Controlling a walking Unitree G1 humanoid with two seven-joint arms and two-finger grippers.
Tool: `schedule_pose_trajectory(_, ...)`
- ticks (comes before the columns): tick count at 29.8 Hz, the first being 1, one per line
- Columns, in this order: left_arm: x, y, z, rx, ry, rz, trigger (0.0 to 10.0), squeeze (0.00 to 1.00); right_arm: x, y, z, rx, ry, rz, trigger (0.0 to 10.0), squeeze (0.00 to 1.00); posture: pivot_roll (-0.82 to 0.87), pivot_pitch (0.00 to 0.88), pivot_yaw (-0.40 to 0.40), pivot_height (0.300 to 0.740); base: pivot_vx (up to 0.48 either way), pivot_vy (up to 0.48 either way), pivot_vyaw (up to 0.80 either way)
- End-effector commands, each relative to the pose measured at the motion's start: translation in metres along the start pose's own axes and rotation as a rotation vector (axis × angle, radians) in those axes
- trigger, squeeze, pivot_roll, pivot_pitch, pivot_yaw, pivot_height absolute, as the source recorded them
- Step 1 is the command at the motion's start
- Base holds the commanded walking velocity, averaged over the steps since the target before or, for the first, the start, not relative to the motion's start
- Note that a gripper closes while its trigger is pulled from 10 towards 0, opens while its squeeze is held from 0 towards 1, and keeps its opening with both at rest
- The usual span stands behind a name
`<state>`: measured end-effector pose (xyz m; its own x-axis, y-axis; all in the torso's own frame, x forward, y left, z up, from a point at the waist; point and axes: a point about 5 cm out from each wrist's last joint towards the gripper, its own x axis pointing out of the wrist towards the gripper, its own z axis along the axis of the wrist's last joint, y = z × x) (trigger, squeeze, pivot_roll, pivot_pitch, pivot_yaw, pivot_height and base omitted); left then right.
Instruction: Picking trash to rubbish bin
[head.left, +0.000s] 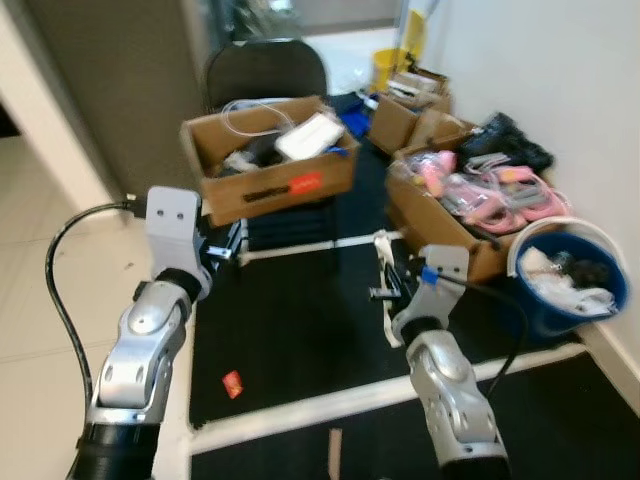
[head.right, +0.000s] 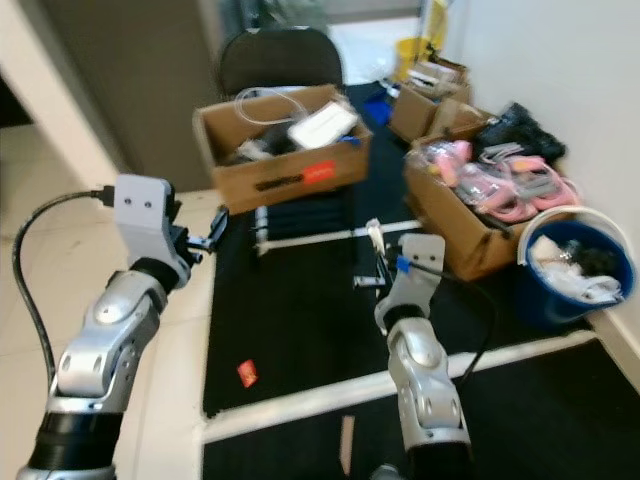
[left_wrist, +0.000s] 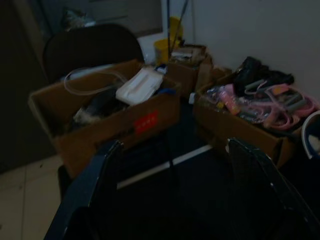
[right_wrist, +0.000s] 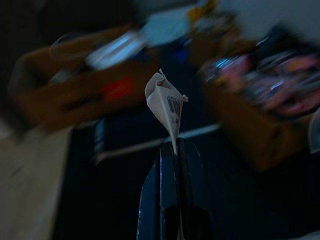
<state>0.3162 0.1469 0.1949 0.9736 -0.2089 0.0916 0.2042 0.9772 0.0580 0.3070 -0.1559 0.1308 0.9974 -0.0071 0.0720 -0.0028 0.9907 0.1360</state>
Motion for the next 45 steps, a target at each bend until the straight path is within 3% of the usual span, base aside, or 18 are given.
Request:
schedule_pose_trajectory(1, -0.004, 0.009, -0.007, 0.005, 0.033, 0.032, 10.0, 0.00, -0.001, 0.011, -0.005, 0.014, 0.017, 0.027, 10.0, 0.00, 0.01, 0.142, 0.050, 0.740, 0.364, 0.000, 0.00)
schedule_pose_trajectory(35, -0.006, 0.012, -0.011, 0.009, 0.050, 0.032, 10.0, 0.00, 0.003, 0.023, -0.008, 0.003, 0.003, 0.051, 10.0, 0.00, 0.02, 0.140, 0.051, 0.740, 0.359, 0.000, 0.00)
schedule_pose_trajectory(45, -0.007, 0.012, -0.013, 0.012, 0.058, 0.032, 10.0, 0.00, 0.007, 0.033, -0.007, -0.051, 0.006, 0.104, 10.0, 0.00, 0.03, 0.142, 0.047, 0.740, 0.352, 0.000, 0.00)
